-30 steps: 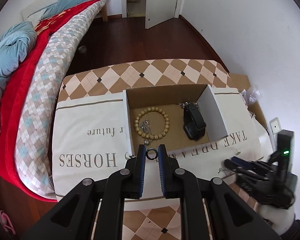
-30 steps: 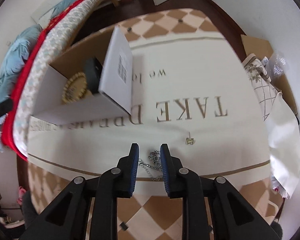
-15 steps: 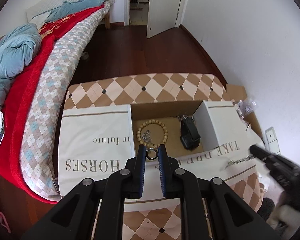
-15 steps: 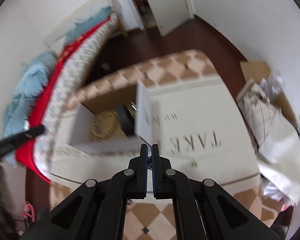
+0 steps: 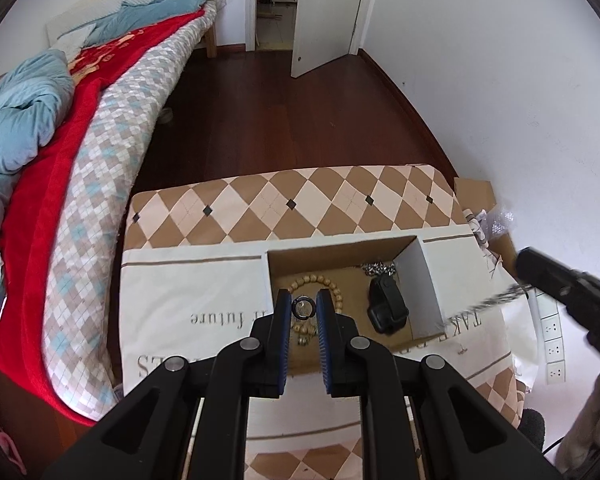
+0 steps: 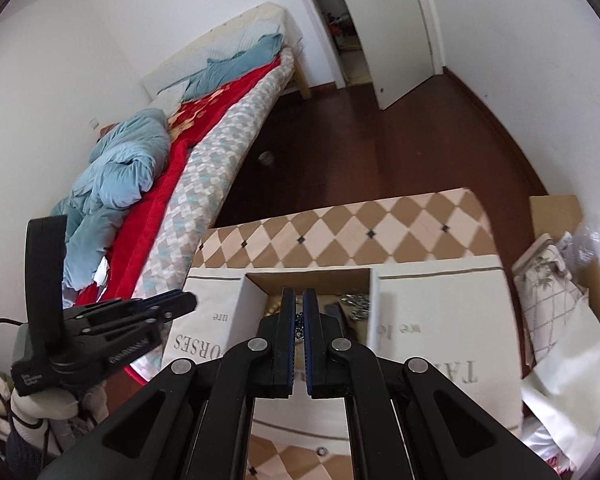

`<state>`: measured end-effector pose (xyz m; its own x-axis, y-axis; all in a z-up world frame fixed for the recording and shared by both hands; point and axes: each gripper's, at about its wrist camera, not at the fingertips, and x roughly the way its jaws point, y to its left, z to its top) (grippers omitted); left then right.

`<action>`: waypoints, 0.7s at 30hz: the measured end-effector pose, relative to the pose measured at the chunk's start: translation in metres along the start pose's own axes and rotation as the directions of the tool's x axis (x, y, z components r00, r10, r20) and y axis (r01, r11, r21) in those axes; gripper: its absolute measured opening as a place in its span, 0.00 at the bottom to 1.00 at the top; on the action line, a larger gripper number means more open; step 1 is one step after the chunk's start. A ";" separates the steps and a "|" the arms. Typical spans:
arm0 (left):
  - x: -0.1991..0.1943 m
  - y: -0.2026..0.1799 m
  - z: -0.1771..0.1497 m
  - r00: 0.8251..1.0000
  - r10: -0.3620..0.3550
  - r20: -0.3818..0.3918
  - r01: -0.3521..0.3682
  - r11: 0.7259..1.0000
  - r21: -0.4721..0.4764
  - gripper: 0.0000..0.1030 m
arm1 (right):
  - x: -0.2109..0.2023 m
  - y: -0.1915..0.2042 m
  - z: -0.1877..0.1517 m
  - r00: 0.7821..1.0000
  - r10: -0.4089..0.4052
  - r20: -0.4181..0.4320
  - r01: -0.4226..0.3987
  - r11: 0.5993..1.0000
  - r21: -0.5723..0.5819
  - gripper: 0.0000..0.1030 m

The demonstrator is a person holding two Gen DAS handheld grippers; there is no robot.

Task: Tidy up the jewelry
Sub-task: 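Carry the black ring into the box with the left gripper while the right gripper carries the bracelet, then open both grippers over the box and lift them out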

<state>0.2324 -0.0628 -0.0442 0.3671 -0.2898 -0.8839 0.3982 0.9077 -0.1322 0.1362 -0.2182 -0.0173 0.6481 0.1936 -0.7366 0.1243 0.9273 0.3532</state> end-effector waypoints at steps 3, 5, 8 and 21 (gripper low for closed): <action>0.008 0.002 0.010 0.999 -0.031 -0.027 0.031 0.999 -0.016 0.13 | 0.029 0.000 0.008 0.998 0.037 -0.051 -0.035 0.999 0.036 0.04; 0.011 0.005 0.016 0.998 -0.045 -0.034 0.044 0.998 -0.033 0.15 | 0.047 -0.005 0.015 0.995 0.047 -0.086 -0.042 0.997 0.064 0.04; 0.009 0.013 0.023 0.999 -0.048 -0.021 0.046 0.997 -0.065 0.38 | 0.061 -0.015 0.022 0.992 0.050 -0.119 -0.036 0.993 0.116 0.13; 0.010 0.035 -0.010 0.972 0.228 0.053 -0.221 0.969 -0.112 0.94 | 0.061 -0.017 -0.019 0.933 -0.337 -0.126 0.325 0.939 -0.109 1.00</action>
<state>0.2418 -0.0311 -0.0619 0.4925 -0.0914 -0.8655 0.2111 0.9773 0.0169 0.1587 -0.2161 -0.0792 0.4682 -0.0919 -0.8788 0.2452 0.9690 0.0293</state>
